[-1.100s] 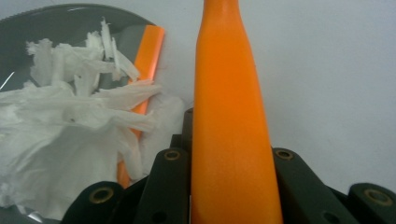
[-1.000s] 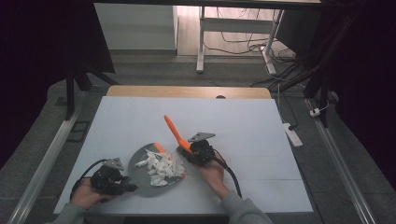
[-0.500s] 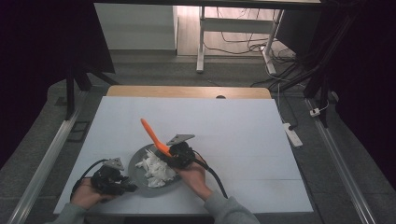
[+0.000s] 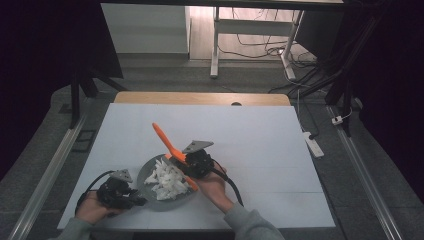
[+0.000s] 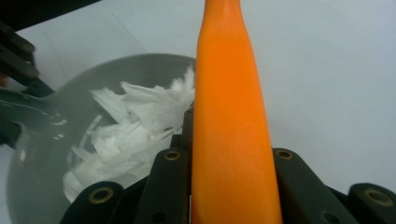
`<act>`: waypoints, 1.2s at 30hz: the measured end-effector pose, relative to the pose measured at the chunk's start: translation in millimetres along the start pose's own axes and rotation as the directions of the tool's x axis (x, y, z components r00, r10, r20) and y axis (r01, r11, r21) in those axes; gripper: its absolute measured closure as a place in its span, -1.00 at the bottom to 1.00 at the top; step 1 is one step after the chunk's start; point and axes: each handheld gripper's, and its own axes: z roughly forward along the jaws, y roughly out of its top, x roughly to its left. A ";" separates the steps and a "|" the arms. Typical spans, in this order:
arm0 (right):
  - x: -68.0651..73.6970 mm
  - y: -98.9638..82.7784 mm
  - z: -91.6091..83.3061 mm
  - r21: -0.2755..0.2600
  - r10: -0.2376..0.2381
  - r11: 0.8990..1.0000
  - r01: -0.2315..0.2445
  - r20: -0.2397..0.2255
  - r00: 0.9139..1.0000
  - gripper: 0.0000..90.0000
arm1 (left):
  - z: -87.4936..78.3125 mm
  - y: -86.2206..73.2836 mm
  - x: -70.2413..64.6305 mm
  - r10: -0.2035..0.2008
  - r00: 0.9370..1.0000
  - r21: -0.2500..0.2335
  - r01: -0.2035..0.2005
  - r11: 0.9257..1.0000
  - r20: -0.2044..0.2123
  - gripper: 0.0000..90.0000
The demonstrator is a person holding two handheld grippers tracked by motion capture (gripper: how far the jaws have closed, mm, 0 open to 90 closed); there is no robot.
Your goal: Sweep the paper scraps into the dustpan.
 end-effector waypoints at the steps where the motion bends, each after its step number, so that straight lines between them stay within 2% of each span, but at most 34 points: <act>1: -3.9 -2.0 -3.2 -0.001 0.008 1.000 -0.008 0.006 1.000 0.71 | 0.0 0.0 -0.1 0.000 1.000 0.000 0.000 1.000 0.000 0.36; 5: -19.9 -9.3 -12.5 -0.014 0.050 0.999 -0.049 0.032 0.998 0.71 | 0.0 0.0 -0.1 -0.001 1.000 0.000 0.001 1.000 0.000 0.36; 7: -27.3 -11.7 -15.4 -0.020 0.079 0.997 -0.079 0.029 0.996 0.71 | 0.0 -0.1 -0.1 -0.002 1.000 -0.001 0.002 1.000 0.001 0.36; 11: -39.7 -12.5 -18.2 -0.030 0.079 0.997 -0.077 0.079 0.994 0.71 | 0.0 0.0 -0.2 -0.003 1.000 -0.001 0.003 1.000 0.000 0.36; 15: -57.3 -14.3 -11.6 -0.005 0.098 0.995 -0.098 0.133 0.986 0.71 | 0.0 0.0 -0.2 -0.002 1.000 -0.001 0.002 1.000 0.001 0.36; 19: -67.1 -16.2 3.1 0.033 0.100 0.994 -0.107 0.153 0.983 0.71 | 0.1 0.0 -0.2 -0.002 1.000 -0.001 0.002 1.000 0.000 0.36; 23: -63.7 -13.3 19.4 0.047 0.098 0.993 -0.105 0.130 0.987 0.72 | 0.2 0.1 -0.3 -0.003 1.000 -0.002 0.003 1.000 0.000 0.36; 28: -47.7 -5.5 32.1 0.054 0.083 0.995 -0.088 0.096 0.992 0.71 | 0.2 0.1 -0.5 -0.004 1.000 -0.003 0.004 1.000 0.000 0.36; 31: -38.2 -4.5 36.0 0.051 0.074 0.996 -0.077 0.055 0.996 0.71 | 0.1 0.2 -0.7 -0.003 1.000 -0.003 0.003 1.000 -0.001 0.36; 33: -33.0 -6.0 36.3 0.041 0.097 0.994 -0.097 0.010 0.995 0.72 | 0.2 0.2 -0.7 -0.003 1.000 -0.004 0.003 1.000 -0.001 0.36; 36: -21.7 -7.0 34.7 0.027 0.098 0.995 -0.097 -0.037 0.995 0.72 | 0.4 0.3 -0.6 -0.003 1.000 -0.004 0.003 1.000 -0.001 0.36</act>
